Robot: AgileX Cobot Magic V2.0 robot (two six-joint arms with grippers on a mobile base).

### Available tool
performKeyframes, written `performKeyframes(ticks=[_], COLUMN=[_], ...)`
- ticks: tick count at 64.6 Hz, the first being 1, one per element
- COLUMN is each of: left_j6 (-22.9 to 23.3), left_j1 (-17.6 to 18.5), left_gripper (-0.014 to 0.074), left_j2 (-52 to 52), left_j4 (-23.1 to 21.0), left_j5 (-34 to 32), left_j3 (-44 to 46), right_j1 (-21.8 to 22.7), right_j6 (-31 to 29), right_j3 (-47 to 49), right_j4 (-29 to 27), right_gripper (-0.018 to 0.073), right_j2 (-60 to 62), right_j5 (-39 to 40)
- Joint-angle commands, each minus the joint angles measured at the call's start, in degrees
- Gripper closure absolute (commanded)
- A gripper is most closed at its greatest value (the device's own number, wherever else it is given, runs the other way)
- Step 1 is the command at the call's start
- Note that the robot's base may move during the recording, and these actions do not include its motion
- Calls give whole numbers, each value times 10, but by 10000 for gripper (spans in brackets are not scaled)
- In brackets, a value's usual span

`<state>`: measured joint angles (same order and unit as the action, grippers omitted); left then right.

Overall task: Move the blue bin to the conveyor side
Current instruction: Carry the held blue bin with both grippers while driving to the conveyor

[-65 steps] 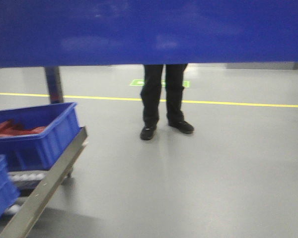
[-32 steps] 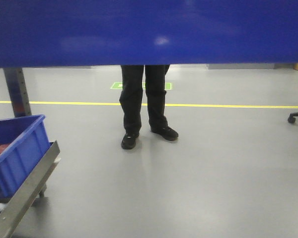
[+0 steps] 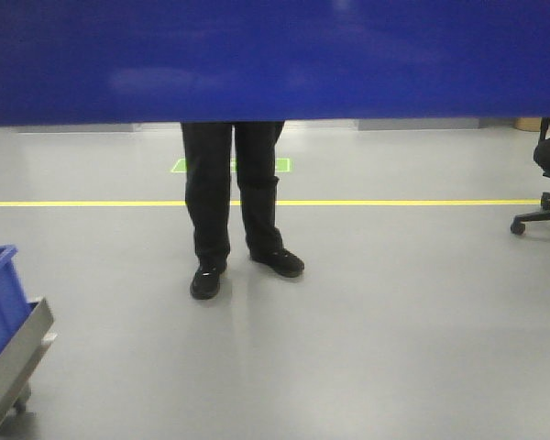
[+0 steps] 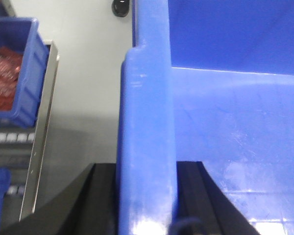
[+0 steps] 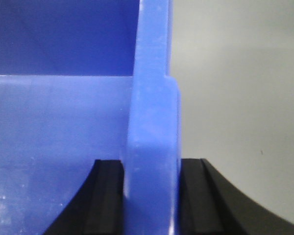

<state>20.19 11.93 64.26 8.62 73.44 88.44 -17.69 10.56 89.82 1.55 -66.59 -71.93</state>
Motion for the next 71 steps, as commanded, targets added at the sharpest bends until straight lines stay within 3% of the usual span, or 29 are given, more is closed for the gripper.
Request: performKeyframes(ticks=[1,71], left_j6=[0,0], left_j1=[4,4], left_gripper=[615,615], left_j2=[-11,-11], left_j4=[12,12], left_j5=[-46,-46], left_j3=[8,8], right_j1=[-1,-1], right_j6=[-5,-5], right_j3=[8,8], right_j4=[7,7], right_gripper=[647,647], right_j2=[12,12], right_j5=[51,51])
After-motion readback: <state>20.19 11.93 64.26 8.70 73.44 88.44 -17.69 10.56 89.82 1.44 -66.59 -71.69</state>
